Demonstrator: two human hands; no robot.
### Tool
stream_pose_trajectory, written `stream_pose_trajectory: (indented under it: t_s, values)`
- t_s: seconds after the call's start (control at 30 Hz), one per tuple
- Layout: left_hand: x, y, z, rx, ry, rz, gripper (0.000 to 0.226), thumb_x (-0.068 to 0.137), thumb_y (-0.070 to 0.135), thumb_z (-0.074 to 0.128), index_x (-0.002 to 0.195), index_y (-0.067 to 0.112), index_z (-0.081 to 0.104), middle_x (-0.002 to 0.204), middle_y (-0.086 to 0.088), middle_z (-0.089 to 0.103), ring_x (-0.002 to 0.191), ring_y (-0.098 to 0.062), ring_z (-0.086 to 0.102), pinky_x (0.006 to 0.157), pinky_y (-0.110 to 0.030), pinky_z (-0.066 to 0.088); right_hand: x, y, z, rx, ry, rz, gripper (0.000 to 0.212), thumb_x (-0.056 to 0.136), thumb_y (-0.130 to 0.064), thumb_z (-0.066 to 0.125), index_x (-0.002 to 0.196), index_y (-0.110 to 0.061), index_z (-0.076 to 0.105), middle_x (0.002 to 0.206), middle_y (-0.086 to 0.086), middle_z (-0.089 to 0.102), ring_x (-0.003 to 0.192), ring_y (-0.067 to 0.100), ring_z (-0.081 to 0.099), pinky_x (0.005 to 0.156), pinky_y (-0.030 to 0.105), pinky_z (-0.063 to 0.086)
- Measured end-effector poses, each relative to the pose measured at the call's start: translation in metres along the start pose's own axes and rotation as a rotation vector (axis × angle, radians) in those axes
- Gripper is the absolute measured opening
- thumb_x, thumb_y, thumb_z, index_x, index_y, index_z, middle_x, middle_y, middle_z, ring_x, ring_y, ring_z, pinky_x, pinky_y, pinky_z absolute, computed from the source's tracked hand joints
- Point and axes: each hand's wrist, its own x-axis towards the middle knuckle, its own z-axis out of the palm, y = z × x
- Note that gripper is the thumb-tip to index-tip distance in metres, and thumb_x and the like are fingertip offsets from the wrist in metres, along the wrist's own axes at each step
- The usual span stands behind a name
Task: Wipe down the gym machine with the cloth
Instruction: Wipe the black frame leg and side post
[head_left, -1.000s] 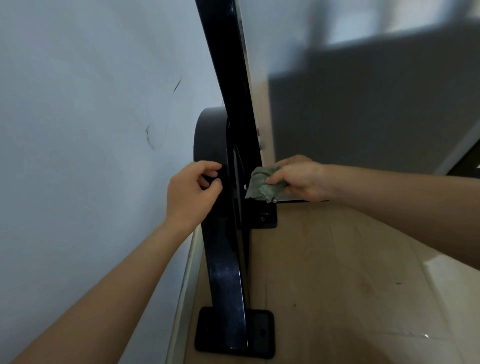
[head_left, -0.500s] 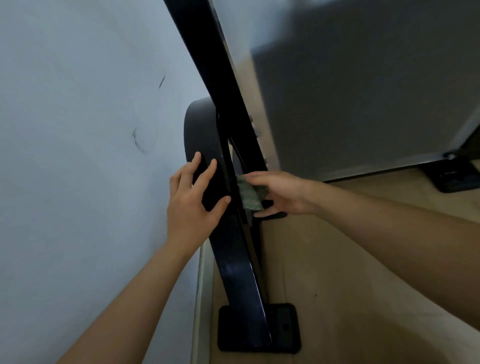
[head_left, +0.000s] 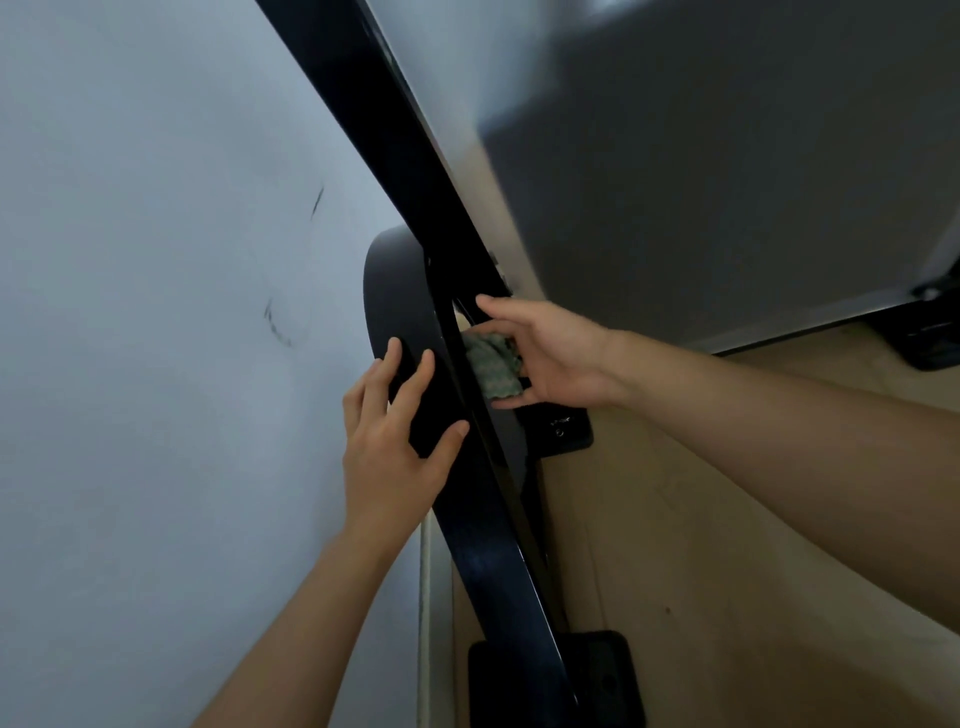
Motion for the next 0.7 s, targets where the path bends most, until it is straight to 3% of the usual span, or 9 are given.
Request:
stream_pose_trajectory:
  t_s: [0.17,0.27,0.37,0.57,0.7]
  values:
    - [-0.001,0.001,0.001,0.0,0.001,-0.01,0.074,0.083,0.03,0.081,0.15,0.022,0.049,0.162,-0.001,0.034,0.144,-0.028,0.034,0.109,-0.037,0.039,0.008,-0.004,0.008,0.15,0.013,-0.099,0.067,0.094,-0.063,0.046,0.139,-0.015,0.058,0.116,0.005,0.064,0.108,0.021,0.058,0.104,0.041,0.04]
    - [-0.002,0.002,0.003,-0.009,0.005,-0.026,0.074,0.085,0.03,0.08,0.15,0.022,0.048,0.163,-0.001,0.033,0.146,-0.026,0.031,0.112,-0.039,0.038,0.007,0.006,0.004,0.087,-0.016,-0.091,0.061,0.096,-0.064,0.041,0.136,-0.023,0.061,0.13,0.003,0.066,0.122,0.021,0.059,0.111,0.045,0.035]
    - [-0.003,0.0,0.003,-0.018,-0.008,-0.013,0.076,0.084,0.033,0.08,0.151,0.021,0.046,0.164,-0.001,0.03,0.148,-0.025,0.028,0.117,-0.04,0.035,0.003,0.02,-0.006,-0.024,-0.067,-0.026,0.06,0.096,-0.068,0.037,0.134,-0.029,0.062,0.137,0.004,0.064,0.128,0.022,0.059,0.107,0.046,0.041]
    - [-0.018,-0.014,0.001,0.031,-0.107,0.103,0.097,0.075,0.045,0.086,0.155,0.017,0.039,0.168,-0.008,0.018,0.156,-0.027,0.013,0.124,-0.029,0.015,0.001,0.064,-0.021,-0.105,-0.147,0.16,0.069,0.091,-0.077,0.039,0.143,-0.032,0.053,0.136,0.0,0.065,0.128,0.02,0.059,0.109,0.049,0.04]
    - [-0.029,-0.021,0.002,0.07,-0.141,0.151,0.106,0.072,0.053,0.086,0.156,0.014,0.036,0.168,-0.012,0.015,0.157,-0.03,0.008,0.126,-0.037,0.016,0.0,0.099,-0.027,-0.171,-0.148,0.261,0.063,0.097,-0.07,0.036,0.138,-0.027,0.057,0.132,0.006,0.065,0.122,0.023,0.062,0.102,0.044,0.047]
